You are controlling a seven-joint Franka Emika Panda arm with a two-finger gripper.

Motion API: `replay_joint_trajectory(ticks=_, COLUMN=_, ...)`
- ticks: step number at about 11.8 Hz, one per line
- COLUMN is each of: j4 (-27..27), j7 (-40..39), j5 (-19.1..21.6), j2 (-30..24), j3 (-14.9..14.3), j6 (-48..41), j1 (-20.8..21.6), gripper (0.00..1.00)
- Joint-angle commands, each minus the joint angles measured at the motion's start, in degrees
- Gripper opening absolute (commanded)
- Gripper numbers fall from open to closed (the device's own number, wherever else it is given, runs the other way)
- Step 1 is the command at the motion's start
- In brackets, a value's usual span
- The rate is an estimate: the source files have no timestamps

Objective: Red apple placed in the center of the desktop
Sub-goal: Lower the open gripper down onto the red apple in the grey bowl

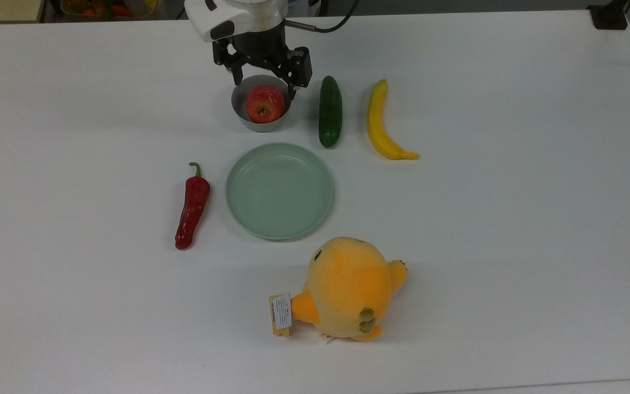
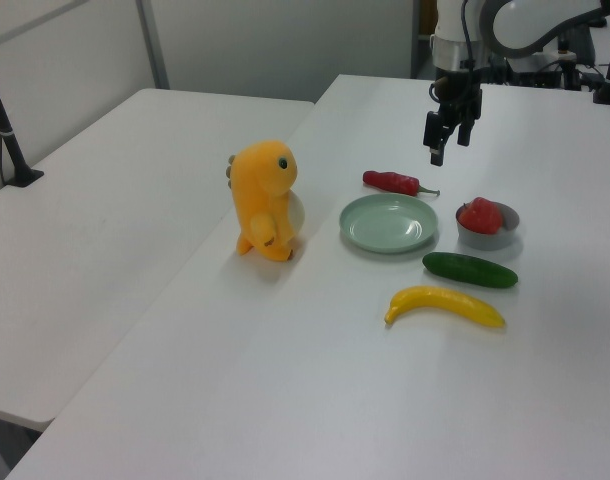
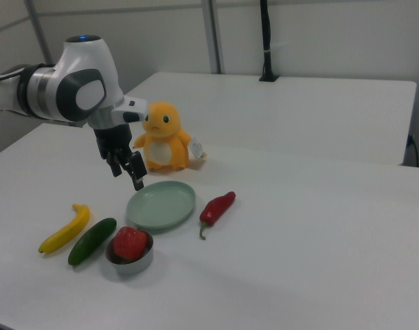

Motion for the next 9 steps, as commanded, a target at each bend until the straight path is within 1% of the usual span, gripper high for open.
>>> replay_joint_trajectory(ticks=1, j4=-0.9, j7=-4.3, j5=1.0, j2=-0.8, j3=-1.1, j6=-1.2, j1=1.4, gripper=1.0)
replay_joint_trajectory(ticks=7, j4=-0.8, j7=-4.4, j5=1.0, j2=-1.0, j3=-1.1, j6=-1.3, j1=1.3, gripper=1.0)
replay_joint_trajectory(ticks=9, j4=-1.2, j7=-6.3, j5=1.0, j2=-1.9, j3=-1.2, j6=-1.4, j1=1.2, gripper=1.0)
